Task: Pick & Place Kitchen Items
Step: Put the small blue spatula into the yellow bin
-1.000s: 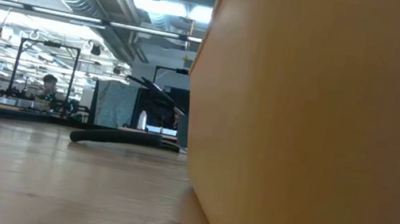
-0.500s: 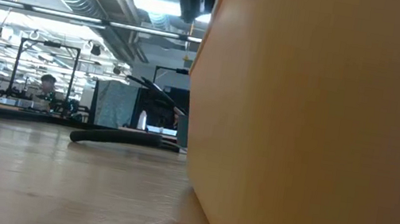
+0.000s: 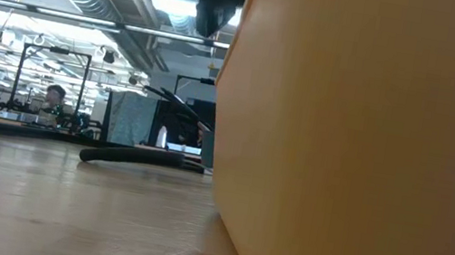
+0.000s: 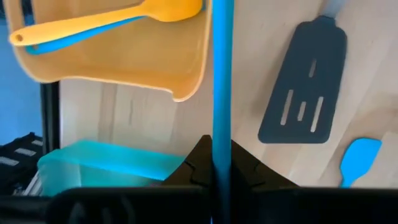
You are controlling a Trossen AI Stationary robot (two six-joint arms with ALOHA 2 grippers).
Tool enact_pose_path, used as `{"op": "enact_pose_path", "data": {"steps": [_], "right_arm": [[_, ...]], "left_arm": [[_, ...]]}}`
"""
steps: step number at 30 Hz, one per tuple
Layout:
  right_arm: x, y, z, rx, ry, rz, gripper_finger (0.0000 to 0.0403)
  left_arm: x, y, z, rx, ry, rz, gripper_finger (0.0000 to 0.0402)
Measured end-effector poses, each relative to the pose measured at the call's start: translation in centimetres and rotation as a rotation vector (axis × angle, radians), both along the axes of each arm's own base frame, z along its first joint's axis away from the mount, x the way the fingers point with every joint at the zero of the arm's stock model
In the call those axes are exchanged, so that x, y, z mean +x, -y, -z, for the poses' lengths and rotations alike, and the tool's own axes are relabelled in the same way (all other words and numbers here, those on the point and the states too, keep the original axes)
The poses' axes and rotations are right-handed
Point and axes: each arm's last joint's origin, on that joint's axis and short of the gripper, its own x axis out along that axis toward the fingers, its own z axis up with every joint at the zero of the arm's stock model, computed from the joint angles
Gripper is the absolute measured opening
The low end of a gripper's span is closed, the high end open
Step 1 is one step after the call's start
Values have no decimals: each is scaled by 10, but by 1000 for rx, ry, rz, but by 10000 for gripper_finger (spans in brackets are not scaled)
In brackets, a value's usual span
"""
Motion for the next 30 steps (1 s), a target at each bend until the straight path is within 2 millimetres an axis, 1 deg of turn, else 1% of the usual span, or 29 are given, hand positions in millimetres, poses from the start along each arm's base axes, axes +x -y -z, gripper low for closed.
{"op": "enact_pose_path", "data": {"steps": [10, 18, 20, 21, 23, 25, 26, 28, 30], "right_arm": [[14, 10, 7, 4, 41, 92, 15], [18, 13, 9, 8, 49, 110, 15], [18, 13, 9, 9, 51, 111, 15], [18, 13, 9, 9, 52, 112, 15], [19, 13, 9, 9, 56, 114, 15], [19, 13, 9, 12, 66, 115, 15], [20, 13, 9, 14, 70, 113, 15], [20, 13, 9, 18, 77, 102, 19], [21, 12, 9, 21, 89, 91, 37]], "left_arm": [[-1, -3, 4, 124, -16, -56, 148], [-3, -9, 9, 136, -85, -65, 145], [-4, -10, 10, 121, -100, -73, 132], [-3, -11, 10, 112, -104, -77, 119], [-4, -11, 11, 83, -118, -80, 80], [-4, -11, 11, 44, -130, -72, 28], [-4, -11, 11, 25, -134, -68, 18], [-4, -11, 11, 0, -142, -67, 15], [-4, -11, 12, -29, -151, -76, 15]]}}
